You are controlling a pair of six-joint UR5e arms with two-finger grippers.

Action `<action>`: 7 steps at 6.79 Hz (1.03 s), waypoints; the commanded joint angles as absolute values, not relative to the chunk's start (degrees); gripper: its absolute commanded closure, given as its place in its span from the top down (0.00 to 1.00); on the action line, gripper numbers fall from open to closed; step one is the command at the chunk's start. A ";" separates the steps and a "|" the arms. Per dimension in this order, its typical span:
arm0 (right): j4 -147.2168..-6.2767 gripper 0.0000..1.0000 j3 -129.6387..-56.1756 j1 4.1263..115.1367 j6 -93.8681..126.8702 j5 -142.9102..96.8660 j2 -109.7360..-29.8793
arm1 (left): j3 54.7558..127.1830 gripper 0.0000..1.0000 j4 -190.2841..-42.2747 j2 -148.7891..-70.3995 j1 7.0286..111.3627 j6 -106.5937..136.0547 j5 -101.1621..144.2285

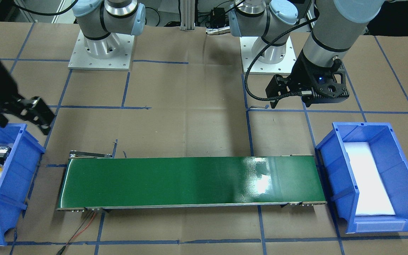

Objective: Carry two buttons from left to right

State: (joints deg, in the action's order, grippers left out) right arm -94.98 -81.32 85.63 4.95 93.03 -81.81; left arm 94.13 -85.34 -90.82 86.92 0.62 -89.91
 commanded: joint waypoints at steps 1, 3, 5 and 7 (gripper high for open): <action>-95.62 1.00 -88.81 95.85 15.88 93.60 -87.25 | 94.04 1.00 -85.34 -90.88 86.92 0.62 -89.91; -95.98 1.00 -94.81 95.98 15.12 93.34 -94.01 | 94.04 1.00 -85.34 -90.79 86.92 0.62 -89.91; -95.71 1.00 -94.92 94.76 14.07 92.99 -94.39 | 94.04 1.00 -85.34 -90.79 86.92 0.61 -89.91; -95.63 1.00 -94.83 94.04 11.96 91.33 -94.92 | 94.04 1.00 -85.34 -90.70 86.92 0.61 -89.91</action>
